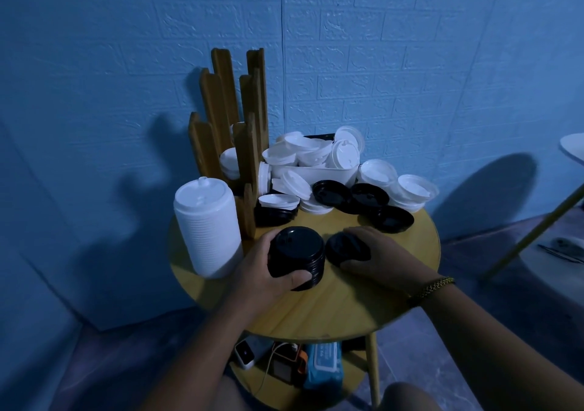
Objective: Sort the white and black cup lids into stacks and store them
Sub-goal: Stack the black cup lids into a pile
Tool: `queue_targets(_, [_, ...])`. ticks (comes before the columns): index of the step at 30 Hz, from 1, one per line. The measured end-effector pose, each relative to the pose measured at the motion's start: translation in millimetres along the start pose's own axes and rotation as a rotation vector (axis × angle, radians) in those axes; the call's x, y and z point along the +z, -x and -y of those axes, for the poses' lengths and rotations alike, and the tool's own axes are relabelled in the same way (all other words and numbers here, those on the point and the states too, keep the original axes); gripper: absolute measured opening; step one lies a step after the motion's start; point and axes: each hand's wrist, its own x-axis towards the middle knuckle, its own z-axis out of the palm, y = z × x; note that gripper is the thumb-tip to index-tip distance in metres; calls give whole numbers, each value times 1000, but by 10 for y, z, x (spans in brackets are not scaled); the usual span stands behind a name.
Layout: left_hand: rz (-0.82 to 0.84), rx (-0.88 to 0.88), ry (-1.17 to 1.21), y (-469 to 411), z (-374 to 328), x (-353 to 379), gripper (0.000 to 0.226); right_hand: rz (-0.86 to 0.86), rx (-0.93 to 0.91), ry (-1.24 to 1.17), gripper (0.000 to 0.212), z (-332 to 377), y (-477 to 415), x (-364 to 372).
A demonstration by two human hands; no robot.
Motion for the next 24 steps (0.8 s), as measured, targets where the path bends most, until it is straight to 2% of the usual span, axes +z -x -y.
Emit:
queue_targets(3, [-21, -10, -30, 13, -32, 33, 91, -238, 109, -88, 70, 50, 38, 26])
queue_targets(5, [-43, -11, -64, 19, -101, 92, 92, -406, 118, -247, 65, 200, 71, 36])
queue_targets(6, [-54, -15, -80, 18, -136, 131, 92, -424, 94, -320, 63, 306, 85, 52])
queue_targets(8, [-66, -28, -108, 25, -205, 204, 93, -349, -1, -358, 60, 531, 115, 103])
queue_targets(11, [-67, -42, -122, 38, -236, 249, 90, -281, -161, -131, 68, 693, 111, 237])
queue_targets(16, [-20, -42, -65, 62, -185, 215, 89, -240, -197, -87, 79, 667, 83, 288])
queue_targets(20, [12, -73, -5, 50, -163, 208, 88, -199, -197, -170, 73, 624, 77, 285])
queue_targets(24, [15, -90, 0, 30, -133, 204, 90, -196, -231, -147, 69, 625, 43, 276])
